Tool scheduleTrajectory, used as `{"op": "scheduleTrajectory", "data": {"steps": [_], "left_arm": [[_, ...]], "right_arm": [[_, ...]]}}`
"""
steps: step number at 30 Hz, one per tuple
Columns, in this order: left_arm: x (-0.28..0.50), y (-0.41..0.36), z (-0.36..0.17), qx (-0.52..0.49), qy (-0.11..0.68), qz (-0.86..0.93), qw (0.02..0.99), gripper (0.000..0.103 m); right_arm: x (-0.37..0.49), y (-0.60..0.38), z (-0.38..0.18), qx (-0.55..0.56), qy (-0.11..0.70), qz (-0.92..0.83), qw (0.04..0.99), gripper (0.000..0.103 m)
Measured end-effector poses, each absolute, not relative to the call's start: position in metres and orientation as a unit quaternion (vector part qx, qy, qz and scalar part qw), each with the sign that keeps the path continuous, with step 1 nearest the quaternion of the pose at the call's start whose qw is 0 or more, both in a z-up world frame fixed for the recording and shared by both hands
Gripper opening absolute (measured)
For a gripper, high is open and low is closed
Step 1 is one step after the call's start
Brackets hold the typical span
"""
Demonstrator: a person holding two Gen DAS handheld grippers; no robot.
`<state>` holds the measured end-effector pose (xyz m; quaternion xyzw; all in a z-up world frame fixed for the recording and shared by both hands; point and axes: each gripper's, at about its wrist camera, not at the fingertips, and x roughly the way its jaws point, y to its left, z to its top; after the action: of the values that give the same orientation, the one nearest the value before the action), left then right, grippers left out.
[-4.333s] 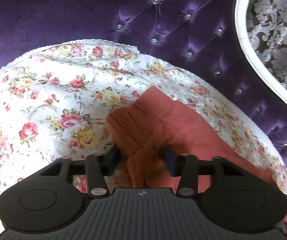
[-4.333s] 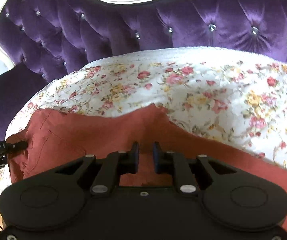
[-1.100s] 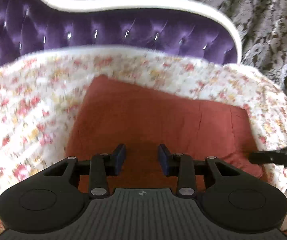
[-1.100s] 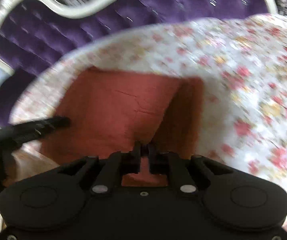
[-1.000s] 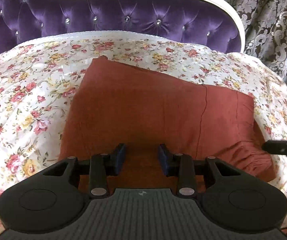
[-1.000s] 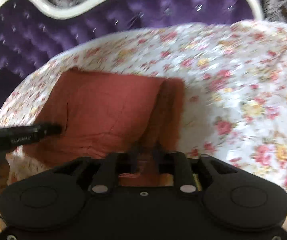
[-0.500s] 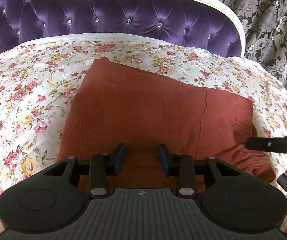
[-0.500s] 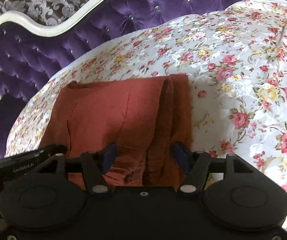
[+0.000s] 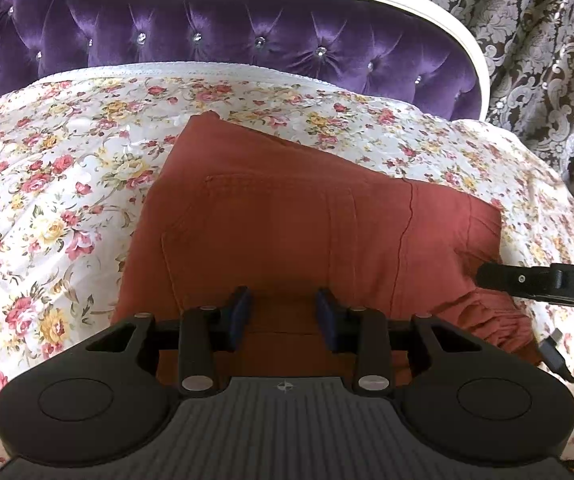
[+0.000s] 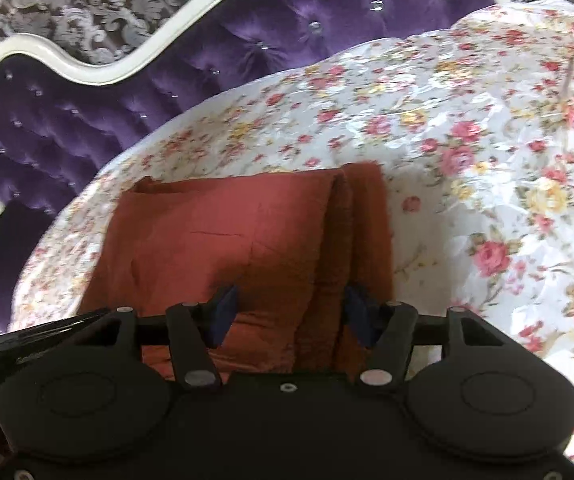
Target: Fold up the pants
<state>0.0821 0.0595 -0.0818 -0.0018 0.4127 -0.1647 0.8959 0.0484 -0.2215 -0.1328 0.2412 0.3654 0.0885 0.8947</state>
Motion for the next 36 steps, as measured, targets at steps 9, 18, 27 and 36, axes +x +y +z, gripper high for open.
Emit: {"op": "scheduleTrajectory", "data": {"steps": [9,18,27,36], "left_arm": [[0.08,0.058,-0.077,-0.01,0.414,-0.163,0.896,0.035],[0.083,0.057,-0.057,-0.015,0.39,-0.168,0.905,0.035],[0.093,0.049,-0.072,0.025,0.423,-0.171,0.89,0.035],[0.166,0.051,-0.053,0.007,0.41,-0.156,0.899,0.035]], "right_arm": [[0.042,-0.206,-0.11,0.159,0.317,0.094,0.93,0.012],[0.033,-0.215,-0.093,0.091,0.303,0.028,0.948,0.011],[0.044,-0.238,-0.099,0.113,0.357,0.009,0.927,0.033],[0.054,-0.206,-0.073,0.108,0.3,0.062,0.946,0.037]]}}
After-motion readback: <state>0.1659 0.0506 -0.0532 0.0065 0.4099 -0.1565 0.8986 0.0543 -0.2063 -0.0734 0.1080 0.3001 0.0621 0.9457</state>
